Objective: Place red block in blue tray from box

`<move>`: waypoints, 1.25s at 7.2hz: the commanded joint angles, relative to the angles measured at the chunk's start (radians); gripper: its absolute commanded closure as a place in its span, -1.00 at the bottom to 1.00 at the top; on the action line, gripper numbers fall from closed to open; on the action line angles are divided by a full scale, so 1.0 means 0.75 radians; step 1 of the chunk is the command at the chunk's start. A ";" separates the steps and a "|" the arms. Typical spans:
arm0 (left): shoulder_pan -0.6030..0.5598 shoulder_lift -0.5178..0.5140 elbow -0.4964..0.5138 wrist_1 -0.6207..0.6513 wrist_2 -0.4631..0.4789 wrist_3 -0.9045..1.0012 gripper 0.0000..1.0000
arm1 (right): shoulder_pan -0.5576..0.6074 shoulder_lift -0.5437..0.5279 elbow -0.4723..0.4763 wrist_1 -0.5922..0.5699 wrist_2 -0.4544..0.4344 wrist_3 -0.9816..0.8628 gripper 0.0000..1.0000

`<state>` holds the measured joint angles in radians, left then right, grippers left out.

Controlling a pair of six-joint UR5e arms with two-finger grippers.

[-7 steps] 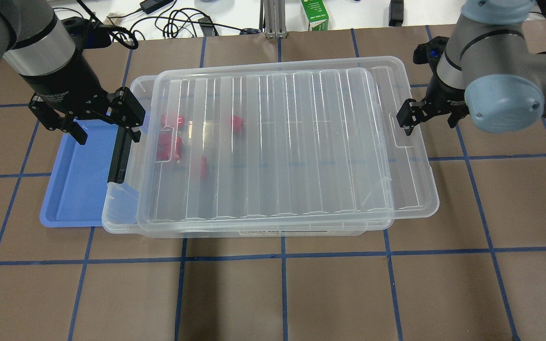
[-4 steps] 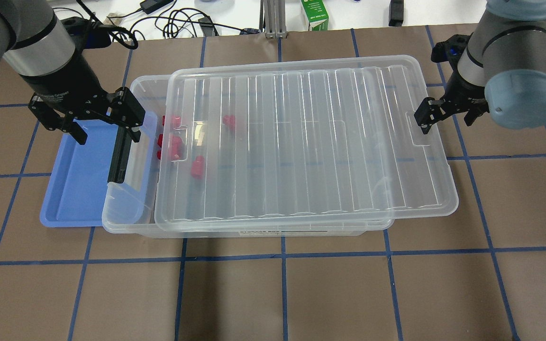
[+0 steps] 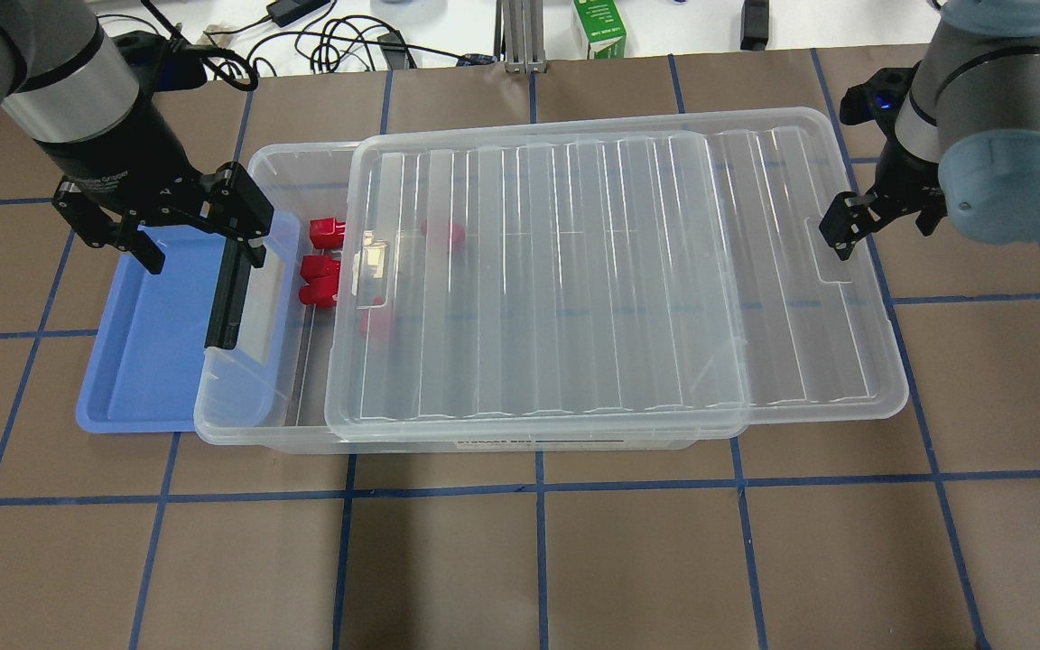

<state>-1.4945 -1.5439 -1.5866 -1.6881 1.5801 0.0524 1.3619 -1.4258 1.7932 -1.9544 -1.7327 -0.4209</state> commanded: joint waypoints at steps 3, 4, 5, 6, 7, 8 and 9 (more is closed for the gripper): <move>0.001 -0.003 -0.007 0.007 0.008 0.010 -1.00 | -0.036 -0.005 0.000 0.002 -0.078 -0.064 -1.00; 0.001 -0.007 -0.005 0.007 0.008 0.008 -1.00 | -0.047 -0.003 0.000 0.002 -0.103 -0.067 -1.00; 0.001 -0.009 -0.005 0.007 0.008 0.008 -1.00 | -0.075 -0.005 0.000 0.004 -0.103 -0.079 -1.00; 0.001 -0.021 -0.003 0.011 0.006 0.006 -1.00 | -0.098 -0.005 0.000 0.000 -0.101 -0.132 -0.99; 0.001 -0.034 -0.005 0.066 0.004 0.008 -1.00 | -0.100 -0.005 0.000 -0.002 -0.103 -0.138 -0.99; -0.001 -0.038 -0.005 0.087 0.004 0.008 -1.00 | -0.104 -0.007 -0.002 0.000 -0.107 -0.140 -0.99; -0.004 -0.058 -0.007 0.101 0.002 0.012 -0.60 | -0.118 -0.009 -0.002 0.004 -0.109 -0.144 -1.00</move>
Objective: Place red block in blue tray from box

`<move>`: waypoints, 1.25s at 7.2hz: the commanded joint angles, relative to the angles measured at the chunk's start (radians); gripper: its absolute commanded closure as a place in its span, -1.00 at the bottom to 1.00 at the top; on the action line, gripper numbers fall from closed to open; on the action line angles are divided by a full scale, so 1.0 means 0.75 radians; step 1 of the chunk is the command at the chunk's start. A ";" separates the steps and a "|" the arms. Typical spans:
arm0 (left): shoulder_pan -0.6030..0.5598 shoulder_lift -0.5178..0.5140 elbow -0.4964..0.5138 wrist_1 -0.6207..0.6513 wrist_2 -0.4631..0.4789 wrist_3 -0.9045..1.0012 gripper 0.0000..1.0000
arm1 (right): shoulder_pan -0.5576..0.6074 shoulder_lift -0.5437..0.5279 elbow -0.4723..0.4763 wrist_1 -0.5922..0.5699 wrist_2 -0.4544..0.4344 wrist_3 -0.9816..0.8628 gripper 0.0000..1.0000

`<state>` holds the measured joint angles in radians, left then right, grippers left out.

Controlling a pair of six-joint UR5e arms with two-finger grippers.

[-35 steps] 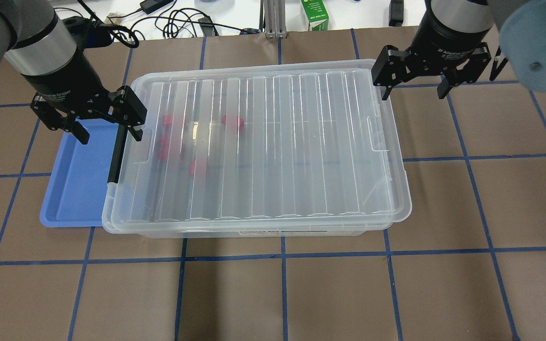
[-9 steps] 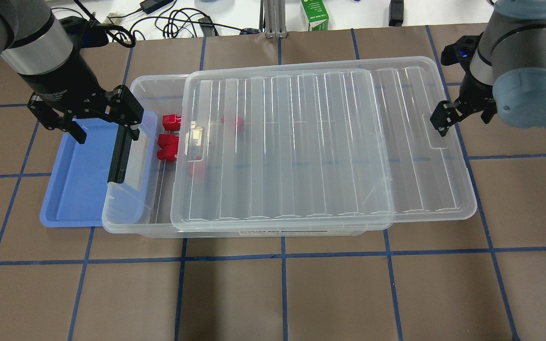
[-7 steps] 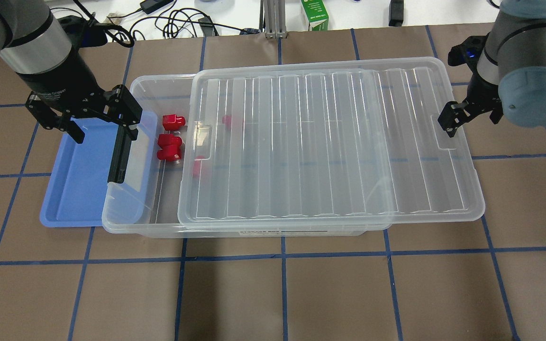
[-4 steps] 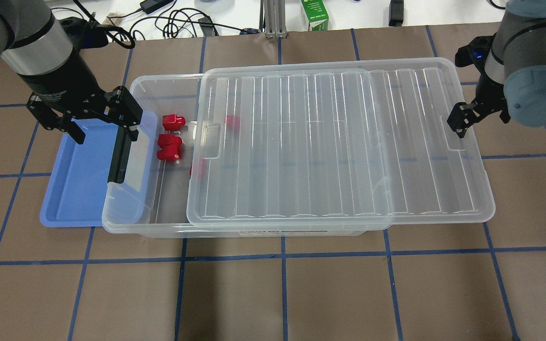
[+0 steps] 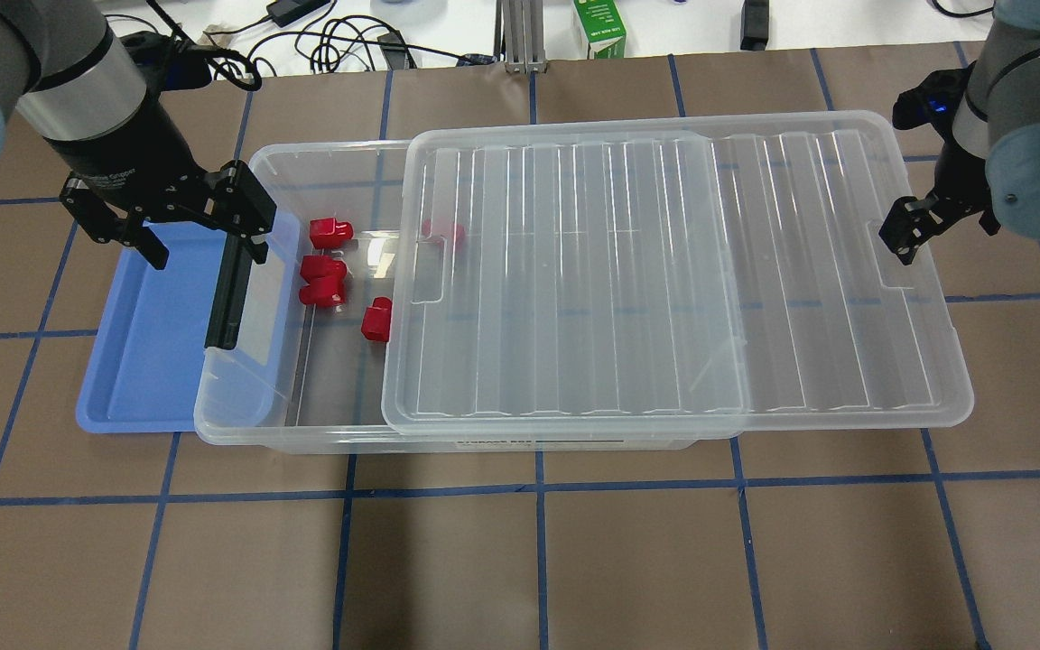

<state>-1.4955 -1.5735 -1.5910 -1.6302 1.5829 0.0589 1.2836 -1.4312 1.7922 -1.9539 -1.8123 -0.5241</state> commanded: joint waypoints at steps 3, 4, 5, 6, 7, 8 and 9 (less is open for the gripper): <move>-0.008 -0.135 -0.040 0.177 -0.018 -0.001 -0.57 | -0.057 -0.018 -0.001 0.016 -0.003 -0.017 -1.00; -0.027 -0.170 -0.091 0.266 -0.018 -0.003 -0.57 | -0.057 -0.018 -0.001 0.016 -0.005 -0.017 -1.00; -0.047 -0.197 -0.142 0.348 -0.018 -0.003 -0.57 | -0.059 -0.018 -0.001 0.014 -0.025 -0.017 -1.00; -0.057 -0.221 -0.171 0.398 -0.018 -0.003 -0.57 | -0.059 -0.018 -0.003 0.014 -0.042 -0.017 -1.00; -0.057 -0.242 -0.186 0.400 -0.020 -0.003 -0.55 | -0.059 -0.016 -0.001 0.012 -0.046 -0.017 -1.00; -0.059 -0.266 -0.192 0.402 -0.022 -0.003 -0.51 | -0.059 -0.018 -0.001 0.014 -0.048 -0.015 -1.00; -0.059 -0.295 -0.192 0.412 -0.059 -0.001 -0.48 | -0.059 -0.018 -0.003 0.014 -0.048 -0.015 -1.00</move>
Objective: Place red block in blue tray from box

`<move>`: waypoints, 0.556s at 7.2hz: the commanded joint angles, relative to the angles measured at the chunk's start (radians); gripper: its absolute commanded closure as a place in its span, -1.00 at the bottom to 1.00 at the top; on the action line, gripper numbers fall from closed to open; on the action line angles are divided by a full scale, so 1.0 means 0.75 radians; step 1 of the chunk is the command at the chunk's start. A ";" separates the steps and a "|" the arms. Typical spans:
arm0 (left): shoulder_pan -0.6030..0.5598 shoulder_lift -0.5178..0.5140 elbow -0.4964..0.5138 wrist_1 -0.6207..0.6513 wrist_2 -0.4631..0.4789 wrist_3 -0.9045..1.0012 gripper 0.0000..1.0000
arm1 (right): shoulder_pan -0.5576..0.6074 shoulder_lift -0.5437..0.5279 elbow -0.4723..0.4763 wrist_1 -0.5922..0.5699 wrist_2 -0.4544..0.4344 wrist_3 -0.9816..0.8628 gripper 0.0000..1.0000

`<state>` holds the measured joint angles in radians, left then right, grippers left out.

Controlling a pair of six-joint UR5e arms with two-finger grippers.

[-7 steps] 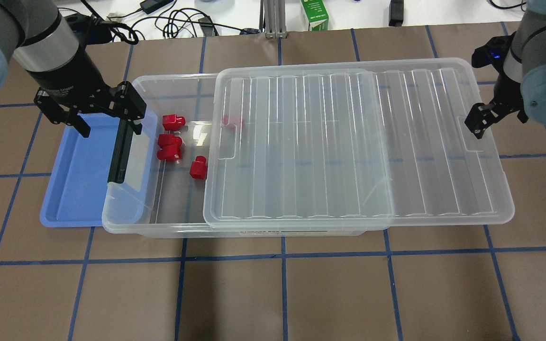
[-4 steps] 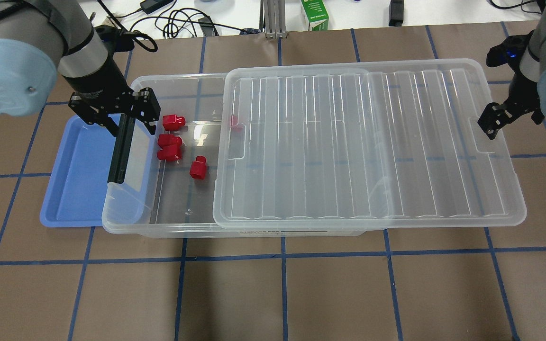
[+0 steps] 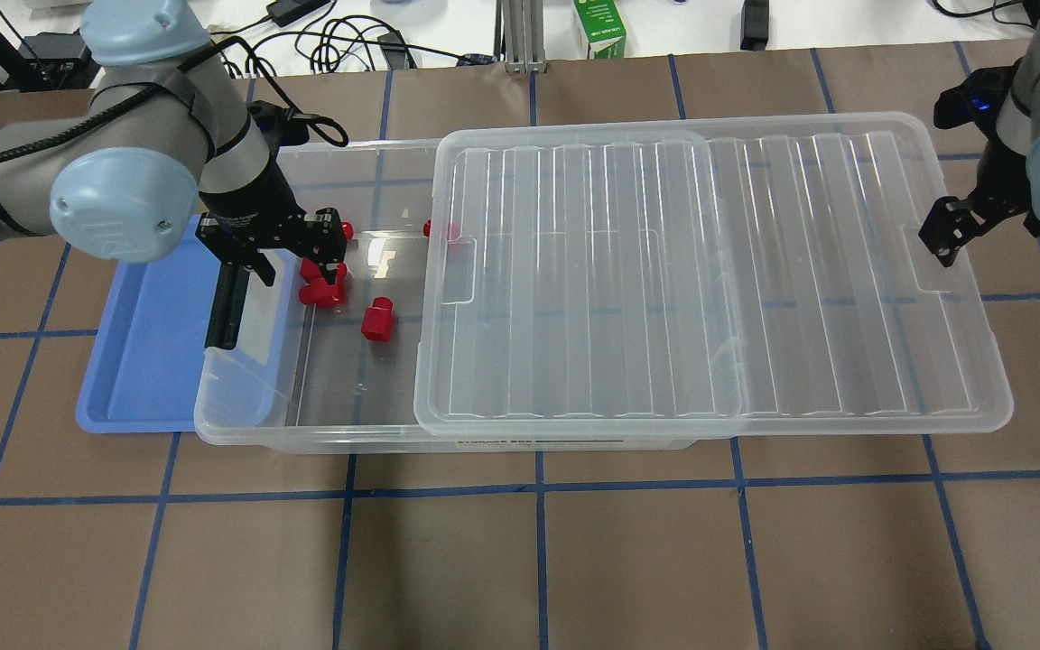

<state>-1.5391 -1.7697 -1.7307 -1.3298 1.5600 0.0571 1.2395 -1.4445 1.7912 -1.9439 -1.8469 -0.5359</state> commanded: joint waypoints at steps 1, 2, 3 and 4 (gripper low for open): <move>-0.001 -0.070 -0.006 0.065 -0.071 0.002 -0.48 | 0.000 -0.005 0.001 0.003 -0.004 0.001 -1.00; -0.001 -0.105 -0.024 0.081 -0.071 0.002 -0.48 | 0.000 -0.011 0.001 0.007 -0.004 0.001 -1.00; -0.024 -0.123 -0.067 0.114 -0.069 0.002 -0.48 | 0.000 -0.015 -0.007 0.009 0.000 0.003 -1.00; -0.030 -0.138 -0.099 0.207 -0.069 0.000 -0.48 | 0.004 -0.037 -0.032 0.017 0.026 0.005 -1.00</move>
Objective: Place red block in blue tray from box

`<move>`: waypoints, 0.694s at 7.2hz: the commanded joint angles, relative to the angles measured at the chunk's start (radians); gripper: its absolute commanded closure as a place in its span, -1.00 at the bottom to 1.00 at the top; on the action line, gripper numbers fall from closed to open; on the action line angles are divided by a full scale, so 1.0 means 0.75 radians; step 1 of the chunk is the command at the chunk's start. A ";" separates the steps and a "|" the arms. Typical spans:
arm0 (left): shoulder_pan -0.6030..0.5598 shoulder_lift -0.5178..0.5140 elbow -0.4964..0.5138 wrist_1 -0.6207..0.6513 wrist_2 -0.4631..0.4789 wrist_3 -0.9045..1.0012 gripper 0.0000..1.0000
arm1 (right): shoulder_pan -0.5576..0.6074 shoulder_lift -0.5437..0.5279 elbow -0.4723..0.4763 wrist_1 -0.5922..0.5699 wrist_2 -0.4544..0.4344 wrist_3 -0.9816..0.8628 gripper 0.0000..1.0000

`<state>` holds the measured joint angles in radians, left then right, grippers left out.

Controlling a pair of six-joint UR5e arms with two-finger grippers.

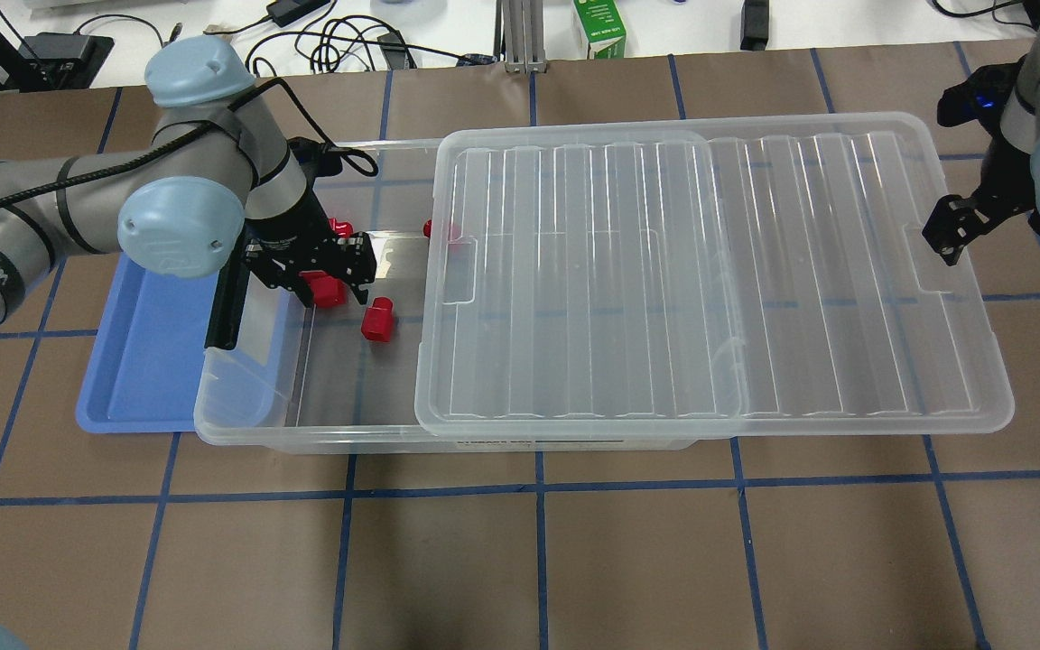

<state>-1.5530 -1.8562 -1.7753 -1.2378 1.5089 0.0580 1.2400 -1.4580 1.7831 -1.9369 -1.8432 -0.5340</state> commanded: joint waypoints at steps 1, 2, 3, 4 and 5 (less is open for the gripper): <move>-0.013 -0.037 -0.071 0.126 -0.003 -0.006 -0.48 | 0.009 -0.072 -0.040 0.034 0.093 0.012 -1.00; -0.015 -0.057 -0.077 0.143 -0.005 -0.006 -0.48 | 0.009 -0.142 -0.048 0.093 0.150 0.019 -1.00; -0.016 -0.079 -0.079 0.145 -0.007 -0.002 -0.48 | 0.016 -0.211 -0.072 0.158 0.157 0.031 -1.00; -0.018 -0.094 -0.081 0.153 -0.007 -0.004 -0.48 | 0.018 -0.258 -0.127 0.268 0.169 0.094 -1.00; -0.018 -0.106 -0.081 0.157 -0.005 -0.004 -0.48 | 0.020 -0.275 -0.209 0.387 0.226 0.135 -1.00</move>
<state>-1.5655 -1.9227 -1.8349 -1.1253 1.5040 0.0554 1.2525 -1.6350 1.6880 -1.7471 -1.7115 -0.4721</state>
